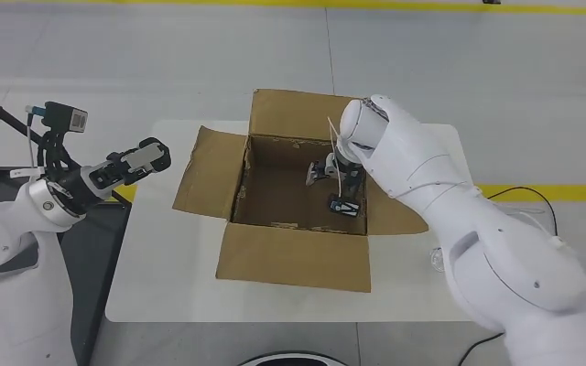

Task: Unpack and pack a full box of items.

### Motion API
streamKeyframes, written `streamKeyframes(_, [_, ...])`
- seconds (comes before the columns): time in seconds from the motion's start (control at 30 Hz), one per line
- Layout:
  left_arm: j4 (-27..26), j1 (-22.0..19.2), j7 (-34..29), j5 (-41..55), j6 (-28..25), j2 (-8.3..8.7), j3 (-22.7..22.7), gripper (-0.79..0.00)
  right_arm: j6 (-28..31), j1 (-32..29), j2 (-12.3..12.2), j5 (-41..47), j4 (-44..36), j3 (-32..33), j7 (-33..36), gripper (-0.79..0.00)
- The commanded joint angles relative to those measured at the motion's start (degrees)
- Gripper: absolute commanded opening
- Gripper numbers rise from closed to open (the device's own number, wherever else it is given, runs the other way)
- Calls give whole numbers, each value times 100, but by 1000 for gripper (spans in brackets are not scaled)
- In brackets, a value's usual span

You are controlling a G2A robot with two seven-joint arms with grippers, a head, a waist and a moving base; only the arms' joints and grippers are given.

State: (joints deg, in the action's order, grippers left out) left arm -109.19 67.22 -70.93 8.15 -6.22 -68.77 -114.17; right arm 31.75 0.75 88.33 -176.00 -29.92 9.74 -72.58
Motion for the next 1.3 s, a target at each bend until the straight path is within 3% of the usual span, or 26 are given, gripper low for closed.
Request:
streamKeyframes(0.0, [0,0,0,0,0,0,0,0,1,0,0,0,0,0,1,0])
streamKeyframes(0.53, [0,0,0,0,0,0,0,0,-117,-50,-48,156,-280,0,-20,0])
streamKeyframes(1.27, [0,0,0,0,0,0,0,0,-63,-342,192,0,20,0,-35,0])
